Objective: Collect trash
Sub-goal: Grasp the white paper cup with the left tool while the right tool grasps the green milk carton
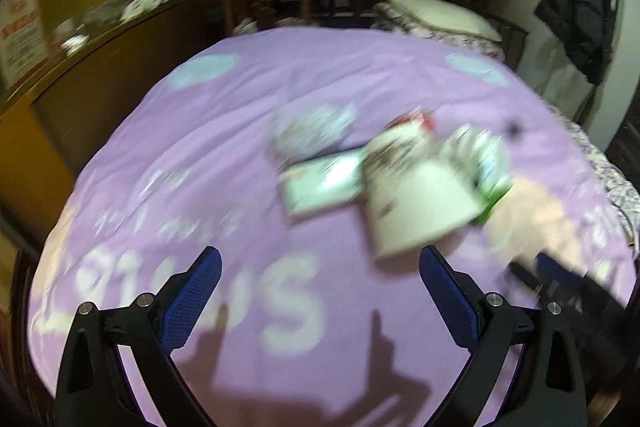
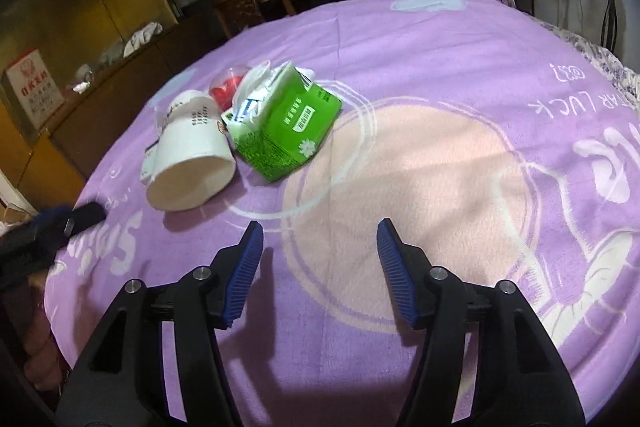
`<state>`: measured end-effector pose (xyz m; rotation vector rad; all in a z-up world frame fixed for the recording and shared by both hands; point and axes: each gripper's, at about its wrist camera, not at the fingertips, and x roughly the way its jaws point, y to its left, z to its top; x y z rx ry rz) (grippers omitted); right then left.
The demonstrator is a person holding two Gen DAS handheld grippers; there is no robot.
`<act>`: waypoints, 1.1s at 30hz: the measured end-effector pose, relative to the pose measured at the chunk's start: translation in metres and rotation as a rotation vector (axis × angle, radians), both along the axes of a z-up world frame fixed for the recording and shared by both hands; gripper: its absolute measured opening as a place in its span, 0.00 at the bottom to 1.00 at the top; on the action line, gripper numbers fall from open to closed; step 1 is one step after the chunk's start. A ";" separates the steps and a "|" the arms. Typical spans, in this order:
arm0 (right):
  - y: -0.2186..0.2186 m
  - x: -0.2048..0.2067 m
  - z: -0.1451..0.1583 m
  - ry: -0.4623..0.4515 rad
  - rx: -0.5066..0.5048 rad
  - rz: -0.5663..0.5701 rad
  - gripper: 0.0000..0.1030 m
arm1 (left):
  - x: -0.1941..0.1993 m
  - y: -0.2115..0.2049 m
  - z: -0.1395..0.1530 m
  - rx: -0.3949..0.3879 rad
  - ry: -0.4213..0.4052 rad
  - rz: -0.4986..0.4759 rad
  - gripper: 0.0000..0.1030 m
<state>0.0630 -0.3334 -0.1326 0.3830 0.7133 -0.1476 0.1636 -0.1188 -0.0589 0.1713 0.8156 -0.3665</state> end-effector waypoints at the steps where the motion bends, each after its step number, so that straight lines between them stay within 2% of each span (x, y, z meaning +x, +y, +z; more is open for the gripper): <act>1: 0.000 -0.003 0.001 -0.018 -0.001 0.001 0.59 | 0.006 -0.012 0.002 -0.007 -0.006 -0.019 0.94; 4: -0.004 -0.008 0.001 -0.055 0.031 -0.006 0.59 | 0.022 -0.045 0.001 -0.013 0.000 -0.061 0.94; 7: -0.011 -0.012 0.000 -0.083 0.079 -0.021 0.59 | 0.042 -0.069 -0.013 -0.012 0.055 -0.082 0.94; 10: -0.013 -0.011 -0.001 -0.082 0.095 -0.015 0.59 | 0.055 -0.076 -0.033 0.052 0.091 -0.047 0.94; 13: -0.013 -0.010 0.000 -0.085 0.099 -0.008 0.59 | 0.057 -0.050 -0.038 0.091 0.068 0.018 0.94; 18: -0.015 -0.010 -0.001 -0.094 0.107 0.003 0.63 | 0.039 0.031 -0.038 0.110 0.064 0.100 0.94; 22: -0.012 -0.010 0.001 -0.096 0.100 0.010 0.66 | 0.029 0.061 -0.034 0.070 0.086 0.105 0.94; 30: -0.012 -0.009 0.000 -0.083 0.100 0.002 0.70 | 0.031 0.053 -0.049 0.007 0.101 0.141 0.94; 33: -0.013 -0.006 -0.001 -0.078 0.101 0.002 0.71 | 0.035 0.045 -0.071 0.083 0.070 0.153 0.96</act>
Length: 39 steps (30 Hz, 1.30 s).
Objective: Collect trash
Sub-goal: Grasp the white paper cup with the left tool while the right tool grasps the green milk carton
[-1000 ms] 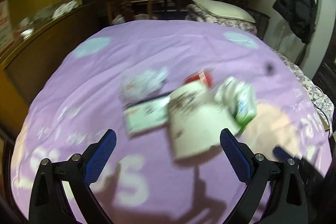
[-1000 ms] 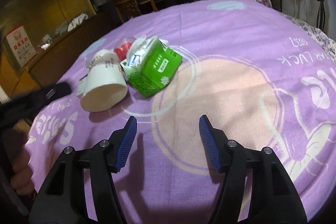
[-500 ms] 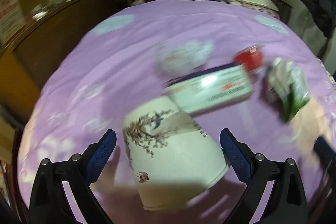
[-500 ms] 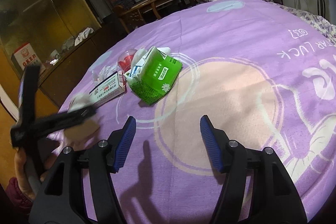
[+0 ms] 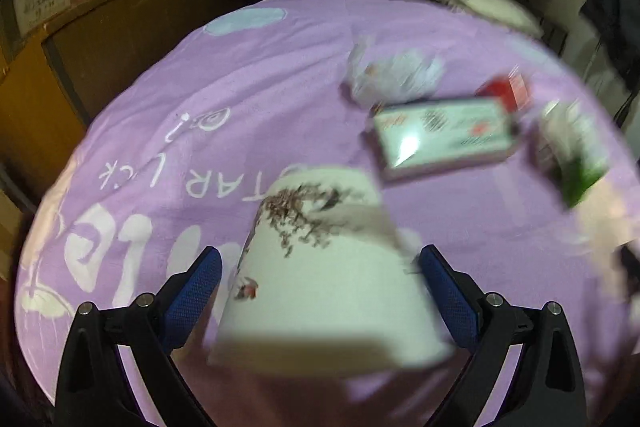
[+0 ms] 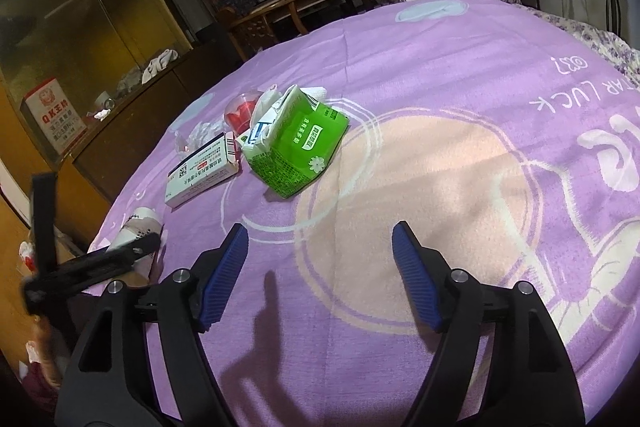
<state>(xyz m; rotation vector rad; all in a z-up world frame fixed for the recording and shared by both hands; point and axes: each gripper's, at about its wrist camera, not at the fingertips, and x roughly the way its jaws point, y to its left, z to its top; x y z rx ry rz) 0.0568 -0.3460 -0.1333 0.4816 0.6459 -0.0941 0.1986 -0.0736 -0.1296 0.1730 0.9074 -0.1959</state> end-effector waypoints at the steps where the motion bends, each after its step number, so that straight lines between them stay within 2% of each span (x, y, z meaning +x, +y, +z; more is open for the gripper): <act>1: 0.001 0.000 -0.001 0.002 -0.002 0.000 0.72 | 0.000 0.004 -0.001 -0.040 -0.007 0.008 0.96; 3: 0.001 0.001 -0.001 0.007 -0.002 0.002 0.72 | 0.002 0.008 -0.001 -0.068 0.004 0.012 0.96; 12: 0.010 0.021 0.002 0.064 -0.040 0.030 0.78 | 0.003 0.004 -0.001 -0.052 -0.002 0.012 0.96; 19: 0.015 0.077 0.014 0.055 -0.058 0.036 0.80 | 0.002 0.007 -0.003 -0.058 -0.001 0.012 0.96; 22: 0.005 0.082 0.013 0.058 -0.084 -0.051 0.77 | 0.003 0.007 -0.003 -0.062 0.000 0.011 0.96; 24: -0.012 0.064 0.012 0.031 -0.064 -0.150 0.64 | 0.003 0.008 -0.003 -0.064 0.000 0.011 0.96; 26: -0.026 0.045 0.009 0.017 -0.046 -0.222 0.63 | 0.003 0.008 -0.003 -0.065 0.000 0.011 0.96; 28: -0.034 0.035 0.006 0.013 -0.012 -0.244 0.64 | 0.003 0.008 -0.002 -0.064 0.000 0.011 0.96; 35: -0.026 0.053 0.009 0.007 -0.029 -0.142 0.65 | 0.003 0.008 -0.002 -0.064 0.000 0.011 0.96; 39: -0.027 0.063 0.009 -0.001 -0.004 -0.116 0.71 | 0.003 0.008 -0.003 -0.065 0.000 0.011 0.96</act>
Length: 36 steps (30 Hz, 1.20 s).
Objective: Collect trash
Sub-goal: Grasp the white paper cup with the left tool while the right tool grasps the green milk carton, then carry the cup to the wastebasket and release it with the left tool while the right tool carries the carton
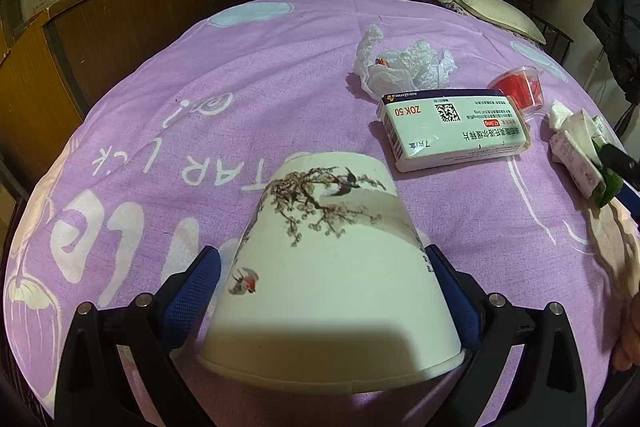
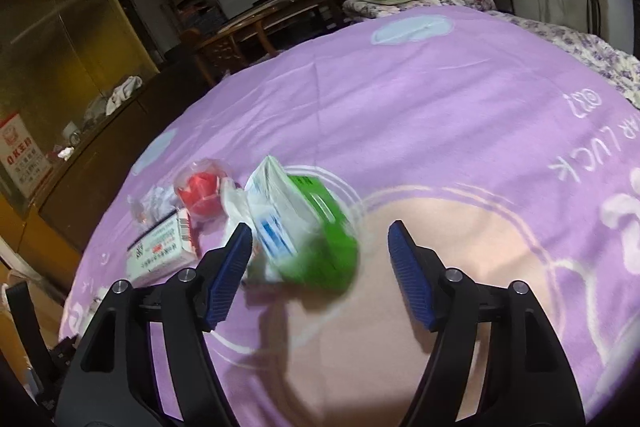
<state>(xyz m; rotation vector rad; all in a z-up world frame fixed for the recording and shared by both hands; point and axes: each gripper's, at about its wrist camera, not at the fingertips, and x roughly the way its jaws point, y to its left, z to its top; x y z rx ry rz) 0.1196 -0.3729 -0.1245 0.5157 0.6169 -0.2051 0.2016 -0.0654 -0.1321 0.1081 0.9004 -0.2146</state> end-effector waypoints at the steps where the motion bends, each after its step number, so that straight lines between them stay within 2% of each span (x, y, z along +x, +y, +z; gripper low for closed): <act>1: 0.001 0.005 -0.002 0.015 0.001 0.015 0.71 | 0.000 0.000 0.000 0.001 0.000 0.000 0.96; 2: 0.003 0.011 -0.005 0.034 0.011 0.046 0.66 | 0.000 0.000 0.000 0.002 -0.001 0.000 0.96; 3: 0.003 0.013 -0.006 0.036 0.026 0.066 0.45 | 0.000 0.000 0.000 0.001 -0.001 0.000 0.96; 5: 0.002 0.002 -0.002 -0.021 0.057 0.080 0.41 | 0.000 0.000 0.000 0.000 0.000 0.000 0.96; 8: 0.007 -0.023 0.005 -0.086 0.065 0.116 0.41 | 0.000 0.000 0.000 -0.001 0.000 -0.001 0.96; 11: 0.007 -0.028 -0.002 -0.048 0.068 0.107 0.41 | 0.001 0.000 0.001 -0.004 0.000 -0.001 0.96; 14: 0.004 -0.029 0.000 -0.063 0.077 0.088 0.41 | 0.001 0.002 0.001 -0.015 0.000 -0.002 0.95; 16: 0.007 -0.032 0.002 -0.074 0.060 0.093 0.35 | 0.000 0.005 0.002 -0.035 -0.003 -0.004 0.95; 18: 0.018 -0.039 0.010 -0.115 -0.005 0.102 0.34 | -0.002 0.010 0.004 -0.058 -0.013 -0.002 0.89; 19: 0.026 -0.043 0.013 -0.124 -0.041 0.114 0.34 | -0.003 0.012 0.005 -0.072 -0.021 -0.002 0.83; 21: 0.041 -0.039 0.010 -0.086 -0.086 0.164 0.34 | -0.004 0.015 0.007 -0.102 -0.029 -0.009 0.81; 23: 0.045 -0.035 0.011 -0.071 -0.090 0.186 0.34 | -0.006 0.019 0.009 -0.131 -0.035 -0.015 0.78; 27: 0.036 -0.036 0.009 -0.059 -0.043 0.169 0.34 | -0.016 0.028 0.016 -0.161 -0.042 -0.006 0.77; 30: 0.034 -0.051 0.008 -0.074 0.036 0.176 0.34 | -0.034 0.038 0.026 -0.171 -0.052 -0.017 0.77; 32: 0.036 -0.065 0.005 -0.083 0.102 0.188 0.34 | -0.050 0.044 0.037 -0.165 -0.070 -0.025 0.77; 36: 0.043 -0.079 0.007 -0.086 0.146 0.207 0.34 | -0.078 0.059 0.065 -0.161 -0.115 -0.029 0.77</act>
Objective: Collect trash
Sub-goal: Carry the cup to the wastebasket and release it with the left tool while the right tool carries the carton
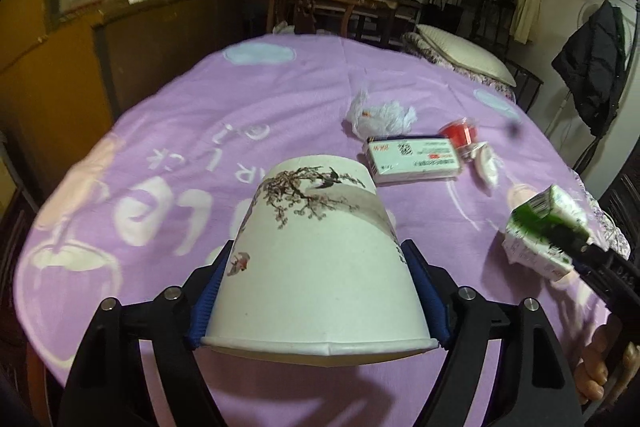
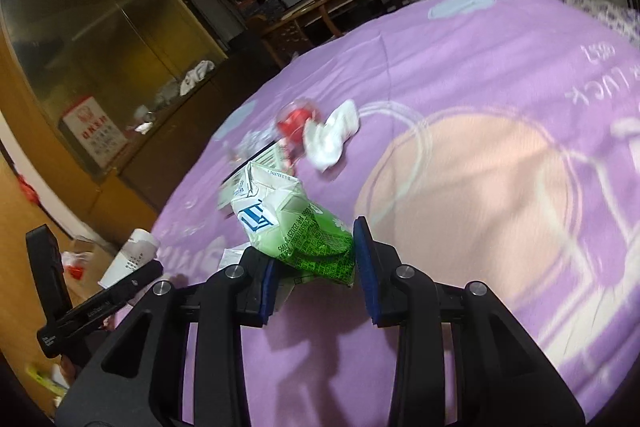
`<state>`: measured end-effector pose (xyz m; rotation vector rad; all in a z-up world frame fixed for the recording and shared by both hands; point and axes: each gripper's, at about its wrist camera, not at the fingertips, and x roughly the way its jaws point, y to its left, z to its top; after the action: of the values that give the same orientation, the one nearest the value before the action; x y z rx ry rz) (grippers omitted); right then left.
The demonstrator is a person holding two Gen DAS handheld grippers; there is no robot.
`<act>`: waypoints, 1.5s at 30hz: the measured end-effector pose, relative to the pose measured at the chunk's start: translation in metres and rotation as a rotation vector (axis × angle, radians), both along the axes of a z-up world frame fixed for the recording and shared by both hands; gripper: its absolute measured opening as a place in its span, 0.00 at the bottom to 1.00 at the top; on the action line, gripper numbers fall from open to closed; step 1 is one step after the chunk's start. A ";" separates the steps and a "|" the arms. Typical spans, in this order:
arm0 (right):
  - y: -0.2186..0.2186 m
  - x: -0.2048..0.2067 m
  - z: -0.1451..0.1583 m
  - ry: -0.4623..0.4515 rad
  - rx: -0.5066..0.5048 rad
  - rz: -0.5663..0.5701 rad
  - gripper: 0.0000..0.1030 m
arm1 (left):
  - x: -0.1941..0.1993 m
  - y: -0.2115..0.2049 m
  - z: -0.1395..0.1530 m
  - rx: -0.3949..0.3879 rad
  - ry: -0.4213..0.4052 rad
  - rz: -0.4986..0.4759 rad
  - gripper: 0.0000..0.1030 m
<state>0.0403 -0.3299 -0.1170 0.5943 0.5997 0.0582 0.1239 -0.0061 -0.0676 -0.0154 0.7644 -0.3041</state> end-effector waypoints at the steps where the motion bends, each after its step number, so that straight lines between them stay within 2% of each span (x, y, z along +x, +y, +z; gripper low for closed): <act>1: 0.003 -0.004 0.003 -0.006 -0.003 0.004 0.34 | -0.004 0.002 0.005 -0.001 -0.008 0.002 0.77; 9: 0.034 -0.039 0.041 -0.094 -0.025 0.066 0.34 | -0.058 0.039 0.047 -0.011 -0.088 0.031 0.77; 18: 0.076 -0.079 0.075 -0.179 -0.039 0.166 0.34 | -0.127 0.122 0.071 0.034 -0.130 0.129 0.78; 22: 0.098 -0.091 0.084 -0.194 -0.064 0.210 0.34 | -0.148 0.167 0.060 0.059 -0.100 0.189 0.78; 27: 0.136 -0.100 0.092 -0.191 -0.108 0.284 0.34 | -0.160 0.220 0.028 0.056 -0.021 0.267 0.79; 31: 0.171 -0.098 0.091 -0.166 -0.147 0.346 0.34 | -0.152 0.248 0.000 0.084 0.033 0.298 0.83; 33: 0.191 -0.097 0.089 -0.147 -0.173 0.386 0.34 | -0.149 0.259 -0.009 0.086 0.054 0.321 0.89; 34: 0.204 -0.095 0.087 -0.134 -0.187 0.412 0.34 | -0.149 0.267 -0.011 0.074 0.055 0.336 0.94; 35: 0.214 -0.094 0.086 -0.126 -0.196 0.429 0.34 | -0.149 0.274 -0.014 0.067 0.051 0.354 0.94; 40: 0.266 -0.085 0.070 -0.065 -0.240 0.548 0.34 | -0.150 0.307 -0.018 0.110 0.029 0.440 0.94; 45: 0.325 -0.071 0.049 0.010 -0.285 0.686 0.34 | -0.157 0.346 -0.025 0.109 0.033 0.525 0.94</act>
<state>-0.0305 -0.0044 -0.0680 0.0927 0.7841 0.6048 -0.0328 0.3398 -0.0929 -0.1162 0.7800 0.2376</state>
